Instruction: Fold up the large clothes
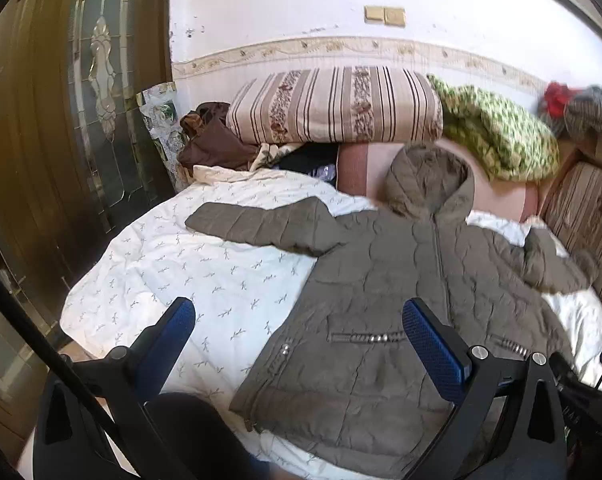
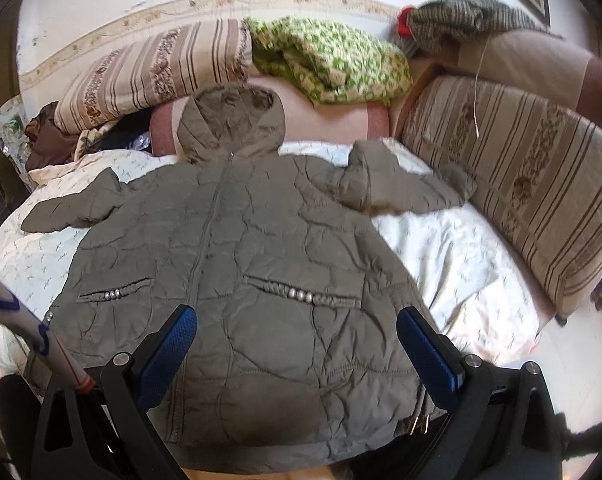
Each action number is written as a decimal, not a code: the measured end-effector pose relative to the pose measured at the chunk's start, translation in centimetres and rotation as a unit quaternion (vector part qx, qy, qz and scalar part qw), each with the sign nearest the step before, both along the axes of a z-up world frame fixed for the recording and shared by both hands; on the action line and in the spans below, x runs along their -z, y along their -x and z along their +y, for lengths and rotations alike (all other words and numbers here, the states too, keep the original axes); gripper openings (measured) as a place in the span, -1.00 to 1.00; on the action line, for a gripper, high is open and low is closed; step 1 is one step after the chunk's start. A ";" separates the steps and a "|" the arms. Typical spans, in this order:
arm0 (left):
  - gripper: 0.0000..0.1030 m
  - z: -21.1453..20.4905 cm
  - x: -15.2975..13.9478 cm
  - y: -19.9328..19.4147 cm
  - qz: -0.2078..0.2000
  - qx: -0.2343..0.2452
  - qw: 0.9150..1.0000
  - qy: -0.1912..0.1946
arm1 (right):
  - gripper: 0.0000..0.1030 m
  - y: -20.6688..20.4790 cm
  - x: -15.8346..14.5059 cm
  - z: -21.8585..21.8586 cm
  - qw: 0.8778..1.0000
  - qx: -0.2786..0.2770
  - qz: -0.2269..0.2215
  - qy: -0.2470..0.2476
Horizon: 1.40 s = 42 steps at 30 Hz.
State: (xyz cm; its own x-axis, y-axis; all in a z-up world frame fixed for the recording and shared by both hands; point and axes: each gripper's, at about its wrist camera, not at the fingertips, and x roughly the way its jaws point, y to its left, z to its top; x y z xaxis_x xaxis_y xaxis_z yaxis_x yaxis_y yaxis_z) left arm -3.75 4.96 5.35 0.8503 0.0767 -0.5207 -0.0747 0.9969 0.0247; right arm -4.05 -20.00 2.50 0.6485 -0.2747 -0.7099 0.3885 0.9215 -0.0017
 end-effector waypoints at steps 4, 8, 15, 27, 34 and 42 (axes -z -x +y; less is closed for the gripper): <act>1.00 0.2 0.1 -0.8 0.015 -0.006 1.000 0.005 | 0.98 -0.1 0.2 -0.2 1.000 -0.006 -0.008 -0.007; 1.00 0.1 0.4 -1.9 0.012 -0.020 1.000 -0.003 | 0.98 -0.7 0.9 -0.3 1.000 -0.016 0.003 -0.021; 1.00 0.7 2.0 -4.3 0.037 -0.019 0.999 0.027 | 0.98 -2.6 2.5 0.4 0.999 -0.033 0.033 0.003; 1.00 -1.4 6.4 -7.9 0.123 -0.008 0.992 -0.003 | 0.98 -5.9 5.2 -0.9 0.996 -0.039 0.078 0.007; 1.00 -2.9 7.3 -8.4 0.137 0.002 0.990 -0.021 | 0.98 -6.6 6.5 -1.6 0.995 -0.034 0.097 0.002; 1.00 -3.2 7.9 -8.8 0.152 0.007 0.988 -0.031 | 0.98 -6.5 7.4 -2.4 0.993 -0.023 0.111 -0.007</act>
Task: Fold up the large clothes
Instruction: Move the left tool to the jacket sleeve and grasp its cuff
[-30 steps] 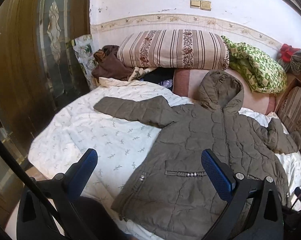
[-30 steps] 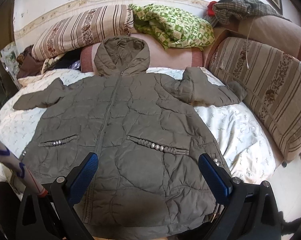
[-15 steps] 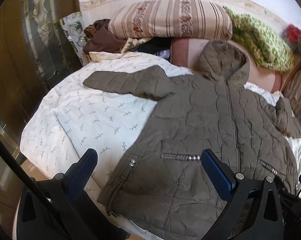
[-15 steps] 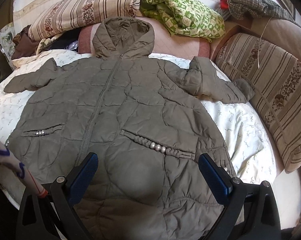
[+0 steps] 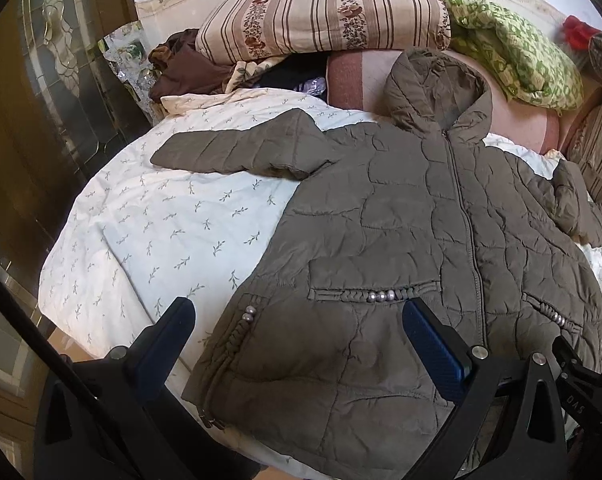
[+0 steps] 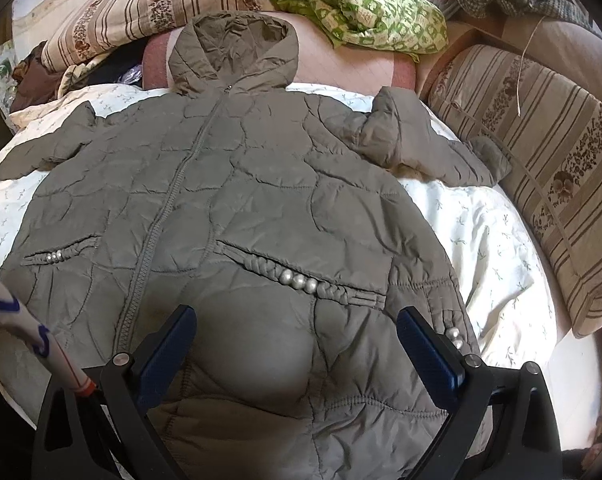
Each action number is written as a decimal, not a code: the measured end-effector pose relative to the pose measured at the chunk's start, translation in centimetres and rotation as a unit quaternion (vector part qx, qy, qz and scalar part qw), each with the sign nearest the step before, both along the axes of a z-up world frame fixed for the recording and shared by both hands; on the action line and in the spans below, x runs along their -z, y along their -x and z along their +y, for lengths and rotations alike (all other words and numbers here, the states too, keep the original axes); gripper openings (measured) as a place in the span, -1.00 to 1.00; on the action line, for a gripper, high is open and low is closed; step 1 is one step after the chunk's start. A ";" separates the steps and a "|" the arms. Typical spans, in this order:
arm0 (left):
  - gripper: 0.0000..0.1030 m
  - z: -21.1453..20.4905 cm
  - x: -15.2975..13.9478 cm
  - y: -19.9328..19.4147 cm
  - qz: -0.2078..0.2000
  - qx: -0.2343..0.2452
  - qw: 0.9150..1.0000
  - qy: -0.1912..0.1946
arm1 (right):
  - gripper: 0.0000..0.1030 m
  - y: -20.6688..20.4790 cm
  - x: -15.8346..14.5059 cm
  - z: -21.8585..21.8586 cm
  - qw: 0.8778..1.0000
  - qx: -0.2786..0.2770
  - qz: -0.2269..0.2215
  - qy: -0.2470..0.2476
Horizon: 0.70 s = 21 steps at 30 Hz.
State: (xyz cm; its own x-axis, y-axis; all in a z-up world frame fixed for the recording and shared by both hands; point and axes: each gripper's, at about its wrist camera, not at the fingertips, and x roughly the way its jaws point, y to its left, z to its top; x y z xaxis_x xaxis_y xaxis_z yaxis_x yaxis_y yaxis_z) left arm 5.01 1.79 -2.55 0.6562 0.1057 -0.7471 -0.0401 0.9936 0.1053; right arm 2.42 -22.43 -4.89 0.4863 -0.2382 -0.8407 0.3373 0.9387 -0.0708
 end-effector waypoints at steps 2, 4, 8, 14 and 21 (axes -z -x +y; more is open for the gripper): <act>1.00 0.2 -0.1 -0.2 -0.003 -0.002 1.000 -0.005 | 0.98 0.0 0.1 -0.2 1.000 0.002 0.003 -0.002; 1.00 0.6 -0.2 -0.5 -0.004 -0.006 1.000 -0.008 | 0.98 0.0 0.2 -0.4 1.000 0.003 0.006 -0.003; 1.00 1.9 -0.3 -1.2 -0.004 -0.021 1.000 -0.010 | 0.98 -0.2 0.3 -0.5 1.000 0.005 0.012 -0.002; 1.00 4.3 -0.3 -2.2 -0.005 -0.045 0.999 -0.017 | 0.98 -0.8 0.1 -0.2 1.000 -0.001 0.018 0.001; 1.00 7.9 0.1 -4.1 -0.005 -0.079 0.996 -0.049 | 0.98 -1.6 -0.2 0.7 1.000 -0.009 0.024 0.007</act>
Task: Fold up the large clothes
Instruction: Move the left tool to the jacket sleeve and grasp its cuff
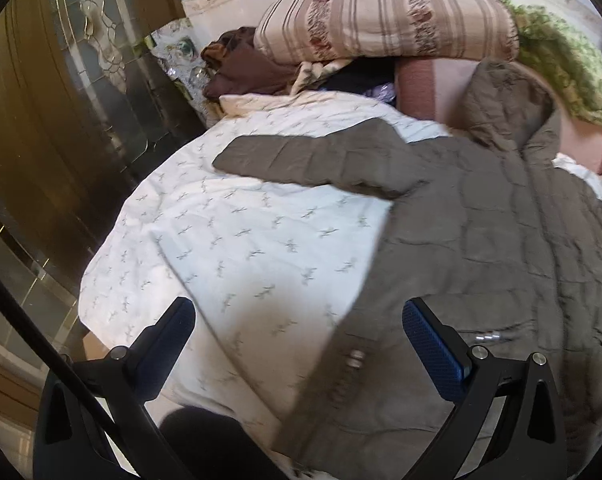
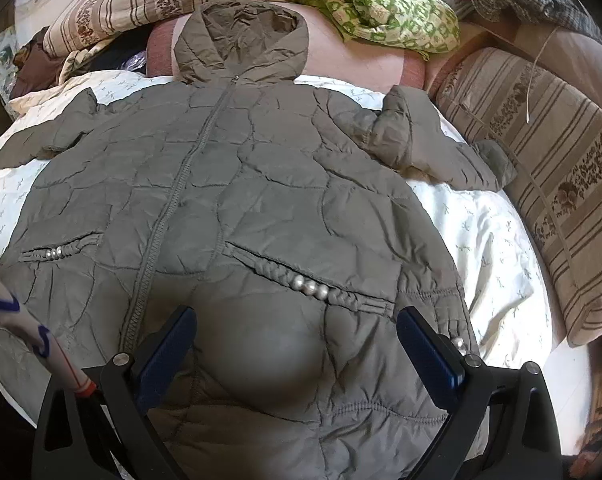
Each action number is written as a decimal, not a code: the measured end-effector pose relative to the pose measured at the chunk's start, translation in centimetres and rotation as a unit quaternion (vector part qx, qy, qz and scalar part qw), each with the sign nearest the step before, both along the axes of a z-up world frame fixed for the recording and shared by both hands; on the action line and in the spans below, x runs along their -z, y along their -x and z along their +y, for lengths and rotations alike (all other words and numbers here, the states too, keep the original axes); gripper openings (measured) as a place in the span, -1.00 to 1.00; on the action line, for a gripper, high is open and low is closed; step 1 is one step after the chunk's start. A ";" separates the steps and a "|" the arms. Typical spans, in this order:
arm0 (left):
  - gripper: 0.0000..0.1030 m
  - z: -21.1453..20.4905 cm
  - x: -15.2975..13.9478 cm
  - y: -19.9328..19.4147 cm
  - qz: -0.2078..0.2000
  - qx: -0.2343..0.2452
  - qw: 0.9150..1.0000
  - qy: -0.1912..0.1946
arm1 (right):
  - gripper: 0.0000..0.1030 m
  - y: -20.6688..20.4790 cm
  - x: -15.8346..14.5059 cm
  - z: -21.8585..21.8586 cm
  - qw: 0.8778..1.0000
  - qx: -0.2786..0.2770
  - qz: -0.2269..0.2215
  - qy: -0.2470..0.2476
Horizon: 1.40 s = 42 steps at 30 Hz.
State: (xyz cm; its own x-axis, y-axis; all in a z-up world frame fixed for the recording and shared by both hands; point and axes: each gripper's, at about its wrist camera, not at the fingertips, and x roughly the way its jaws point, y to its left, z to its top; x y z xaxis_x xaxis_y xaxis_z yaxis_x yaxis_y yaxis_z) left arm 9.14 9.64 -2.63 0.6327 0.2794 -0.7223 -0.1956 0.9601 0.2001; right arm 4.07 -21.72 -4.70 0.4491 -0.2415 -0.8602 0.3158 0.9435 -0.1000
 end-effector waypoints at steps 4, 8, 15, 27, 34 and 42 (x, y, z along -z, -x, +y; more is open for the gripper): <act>1.00 2.7 0.2 -0.8 0.005 -0.018 1.000 0.011 | 0.98 -0.6 -0.2 0.7 1.000 -0.005 0.002 0.005; 1.00 4.7 0.3 -1.1 -0.006 -0.033 0.999 0.009 | 0.98 -1.3 -0.3 1.4 1.000 -0.011 0.005 0.010; 1.00 7.2 0.8 -1.9 -0.007 -0.041 0.999 0.017 | 0.98 -2.6 -0.6 2.9 0.999 -0.025 0.011 0.020; 1.00 11.5 3.6 -3.3 0.026 -0.076 0.995 0.055 | 0.98 -4.9 -0.7 7.2 0.996 -0.076 0.019 0.036; 1.00 13.2 4.9 -4.5 0.039 -0.086 0.993 0.076 | 0.98 -5.9 -0.6 9.5 0.993 -0.107 0.025 0.044; 1.00 14.1 5.6 -7.4 0.040 -0.084 0.992 0.087 | 0.98 -7.1 0.3 10.3 0.992 -0.112 0.030 0.041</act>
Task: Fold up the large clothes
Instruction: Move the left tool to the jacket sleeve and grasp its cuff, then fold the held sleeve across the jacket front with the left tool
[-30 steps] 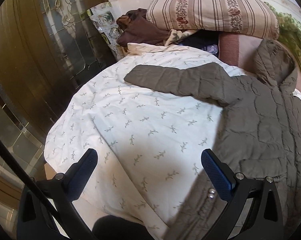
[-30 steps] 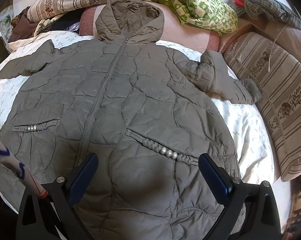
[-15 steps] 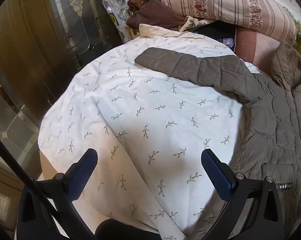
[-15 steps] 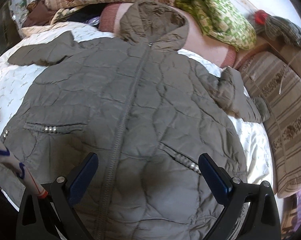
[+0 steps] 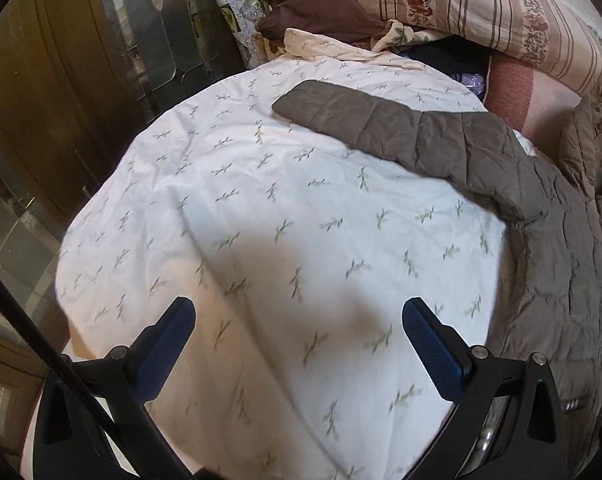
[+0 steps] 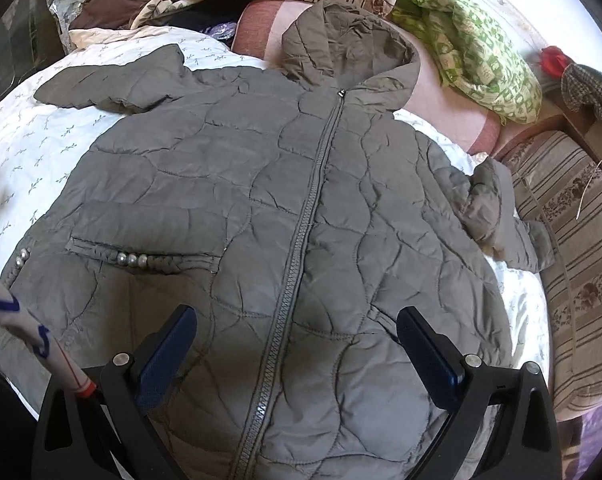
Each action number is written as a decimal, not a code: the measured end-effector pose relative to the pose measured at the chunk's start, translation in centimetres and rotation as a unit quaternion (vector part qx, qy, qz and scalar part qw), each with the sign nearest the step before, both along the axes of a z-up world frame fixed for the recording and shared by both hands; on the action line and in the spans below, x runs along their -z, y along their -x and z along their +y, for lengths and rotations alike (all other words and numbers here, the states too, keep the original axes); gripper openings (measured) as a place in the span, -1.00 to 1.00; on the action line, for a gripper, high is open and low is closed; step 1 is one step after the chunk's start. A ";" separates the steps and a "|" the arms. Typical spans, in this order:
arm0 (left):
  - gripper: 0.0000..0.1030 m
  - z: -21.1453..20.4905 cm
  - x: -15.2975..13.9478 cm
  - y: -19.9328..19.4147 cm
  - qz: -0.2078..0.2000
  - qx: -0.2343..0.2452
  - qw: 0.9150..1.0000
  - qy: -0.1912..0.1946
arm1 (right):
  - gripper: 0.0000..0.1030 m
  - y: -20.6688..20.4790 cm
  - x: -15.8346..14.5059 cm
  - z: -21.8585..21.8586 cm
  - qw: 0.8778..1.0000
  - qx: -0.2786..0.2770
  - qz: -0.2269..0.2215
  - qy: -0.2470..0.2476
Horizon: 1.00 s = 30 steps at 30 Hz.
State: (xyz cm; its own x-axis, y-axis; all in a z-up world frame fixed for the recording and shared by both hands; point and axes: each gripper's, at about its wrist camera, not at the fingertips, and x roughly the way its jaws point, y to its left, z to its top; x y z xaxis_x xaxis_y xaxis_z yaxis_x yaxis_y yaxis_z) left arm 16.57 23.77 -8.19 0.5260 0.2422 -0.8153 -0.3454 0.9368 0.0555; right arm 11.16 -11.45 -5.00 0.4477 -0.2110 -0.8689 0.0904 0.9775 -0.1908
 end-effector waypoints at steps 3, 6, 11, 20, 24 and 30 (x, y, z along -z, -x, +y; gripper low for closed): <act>1.00 1.1 -0.1 -2.2 -0.013 0.007 0.999 0.033 | 0.98 -0.5 0.5 -0.3 1.000 0.006 0.003 -0.011; 1.00 3.2 -0.2 -5.2 -0.036 0.008 0.995 0.091 | 0.98 -0.9 0.7 -0.6 1.000 0.011 0.000 -0.023; 0.72 8.2 1.4 -12.4 -0.053 -0.010 0.978 0.202 | 0.98 -1.5 0.9 -1.4 0.999 0.023 -0.015 -0.041; 0.48 13.1 7.0 -22.6 -0.040 -0.037 0.930 0.364 | 0.98 -3.1 3.9 -2.7 0.997 0.052 0.016 -0.052; 0.50 13.5 7.0 -24.6 -0.065 -0.039 0.924 0.375 | 0.98 -3.6 4.4 -3.0 0.997 0.058 0.016 -0.047; -0.45 12.6 6.3 -26.6 -0.041 -0.058 0.941 0.330 | 0.98 -4.1 5.0 -3.0 0.997 0.061 0.019 -0.040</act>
